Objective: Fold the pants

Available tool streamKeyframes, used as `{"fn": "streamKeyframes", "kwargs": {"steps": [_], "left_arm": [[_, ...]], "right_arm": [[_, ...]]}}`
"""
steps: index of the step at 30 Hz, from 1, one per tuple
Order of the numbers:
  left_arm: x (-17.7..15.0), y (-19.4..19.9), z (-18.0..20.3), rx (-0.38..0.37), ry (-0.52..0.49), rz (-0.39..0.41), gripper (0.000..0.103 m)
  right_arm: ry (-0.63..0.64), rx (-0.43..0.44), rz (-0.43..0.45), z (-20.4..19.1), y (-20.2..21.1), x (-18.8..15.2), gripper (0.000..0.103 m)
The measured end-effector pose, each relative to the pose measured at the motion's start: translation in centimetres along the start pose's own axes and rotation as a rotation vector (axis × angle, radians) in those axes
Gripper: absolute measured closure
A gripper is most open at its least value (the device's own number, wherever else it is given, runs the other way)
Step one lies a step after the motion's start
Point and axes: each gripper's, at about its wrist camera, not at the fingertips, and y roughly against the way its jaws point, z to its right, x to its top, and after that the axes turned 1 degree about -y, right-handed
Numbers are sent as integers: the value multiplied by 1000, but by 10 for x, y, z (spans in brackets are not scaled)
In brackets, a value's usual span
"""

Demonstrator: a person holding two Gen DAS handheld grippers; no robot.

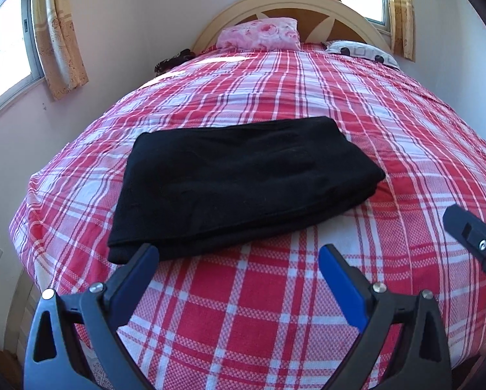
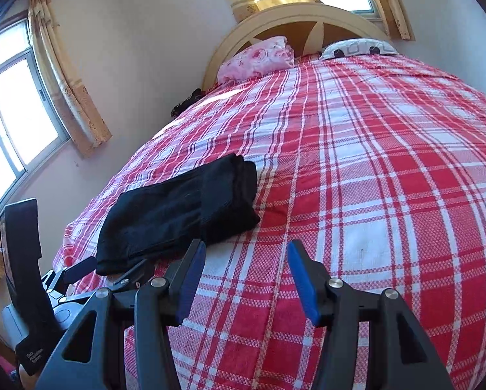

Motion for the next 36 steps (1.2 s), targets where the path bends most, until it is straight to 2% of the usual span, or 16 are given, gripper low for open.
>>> {"fn": "streamKeyframes", "kwargs": {"steps": [4,10,17,23,24,26,28,36], "left_arm": [[-3,0,3,0,-11,-3,2],[-4,3,4,28,-27,16,2],[-4,6,-7,12,-6,69,2],[4,7,-23,3,45,82,2],[6,9,-26,12,50,86,2],[10,11,-30,51,52,94,1],[11,12,-34,78,50,98,0],[13,15,-49,84,108,92,0]], "right_arm": [[15,-13,37,-2,9,-2,47],[36,-3,45,-6,13,-4,47],[97,-21,48,-18,10,-4,47],[194,-6,83,-39,13,19,46],[206,-3,94,-43,14,25,45],[217,11,118,-51,16,35,35],[205,19,128,-55,16,38,35],[187,50,75,-64,7,14,34]]}}
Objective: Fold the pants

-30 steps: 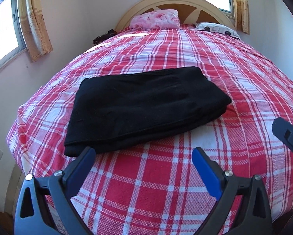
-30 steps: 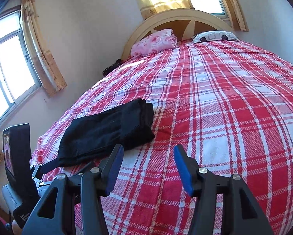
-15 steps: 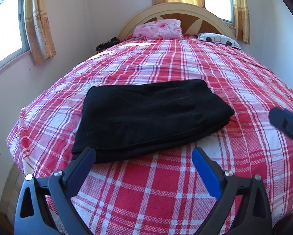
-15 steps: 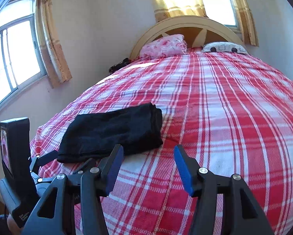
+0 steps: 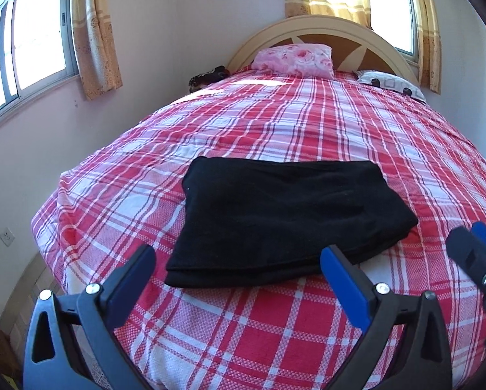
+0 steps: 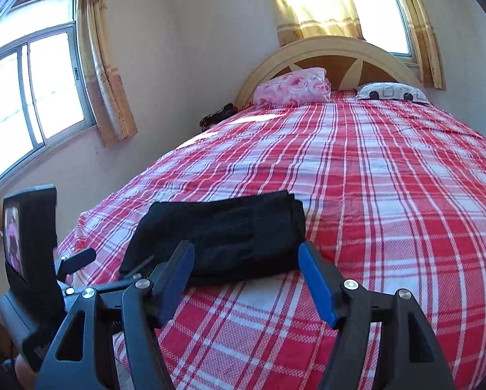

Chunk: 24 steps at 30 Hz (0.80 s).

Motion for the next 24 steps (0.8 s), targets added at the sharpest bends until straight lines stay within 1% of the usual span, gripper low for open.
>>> {"fn": "streamKeyframes", "kwargs": {"steps": [4,8,9,13,16,17,19,20,21,22,23,24], "left_arm": [[-3,3,5,17,-38,19,0],[-7,-2,8,11,-61,-11,0],[-8,-4,9,14,-63,-22,0],[-11,-12,10,32,-74,-51,0],[-10,-17,9,50,-82,-56,0],[-9,-17,8,53,-79,-54,0],[-6,-19,2,63,-66,-44,0],[-5,-19,-1,71,-59,-42,0],[-3,-21,-4,78,-53,-38,0],[-1,-22,-5,81,-49,-34,0],[1,-24,-5,80,-49,-29,0],[5,-25,-4,80,-50,-16,0]], "right_arm": [[-2,-18,-25,1,-4,-5,34],[-25,-32,-38,7,-7,-5,34],[-32,-27,-40,9,-8,-6,34],[-30,-52,-56,15,-11,-10,34],[0,-70,-55,16,-18,-10,35],[17,-68,-47,18,-21,-9,35],[42,-91,-33,21,-28,-4,35],[50,-91,-41,24,-35,0,35],[32,-78,-49,27,-43,4,37],[11,-63,-52,30,-49,8,45],[3,-50,-57,31,-56,11,60],[16,-47,-67,29,-65,14,67]]}}
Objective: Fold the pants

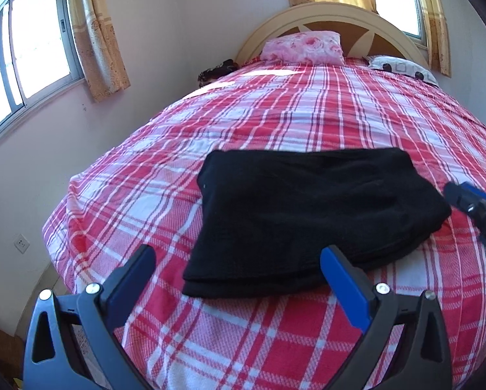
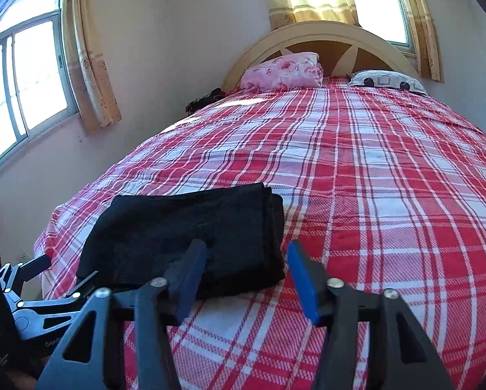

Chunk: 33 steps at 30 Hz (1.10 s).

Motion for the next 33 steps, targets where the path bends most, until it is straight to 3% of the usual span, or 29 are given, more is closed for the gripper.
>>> {"fn": "streamKeyframes", "kwargs": {"steps": [3,6,8,11,13,20,22,26,28,30,32,33], "left_arm": [[14,-6,7,-7,-6,21,0],[27,-17,15,-16,-13,17,0],[31,-30,24,-30,-35,-7,0],[26,-51,26,8,-32,-78,0],[17,-65,11,0,17,-143,0],[-9,-66,-64,-157,260,-226,0],[-8,-57,-72,-162,297,-199,0],[5,-52,-67,-138,275,-130,0],[9,-64,-63,-139,273,-148,0],[3,-79,-57,-166,300,-219,0],[-8,-86,-54,-180,356,-277,0],[-12,-78,-50,-145,354,-237,0]], "right_arm": [[69,26,-65,-12,-31,2,79],[60,-23,-155,-8,-53,-9,80],[52,-15,-140,-2,-51,-14,83],[23,-5,-160,4,-50,-13,83],[5,7,-167,9,-50,-13,82],[-124,87,-155,25,-38,-6,80],[-155,74,-134,29,-33,-1,80],[-139,148,-48,20,-18,12,80],[-58,149,-37,3,-19,20,80],[-8,110,-36,-7,-27,28,80],[-37,108,-68,-2,-43,35,80],[-70,122,-105,3,-56,38,80]]}}
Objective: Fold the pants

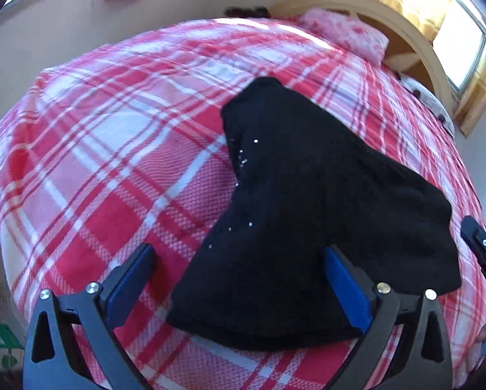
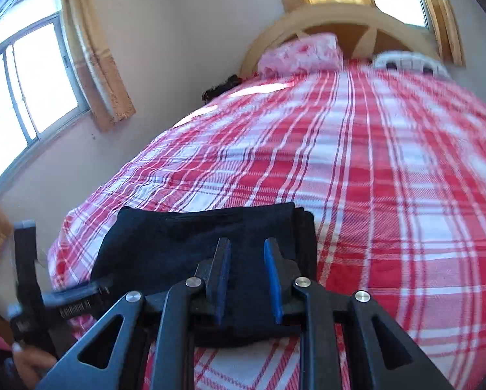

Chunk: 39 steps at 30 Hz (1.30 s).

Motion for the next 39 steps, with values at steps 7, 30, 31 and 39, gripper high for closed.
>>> {"fn": "streamKeyframes", "kwargs": {"steps": [7,30,31,39], "left_arm": [[-13,9,4,75,29,1,0],[-20,72,54,264,-329,223,0],[-22,72,53,253,-327,219,0],[-38,88,62,192,-335,228,0]], "right_arm": [[6,-84,-102,18,-57,-1,80],[-14,4,57,-19,49,-50,48],[-12,2,62,-19,53,-51,48],[23,-54,135,-26,89,-57,48]]}}
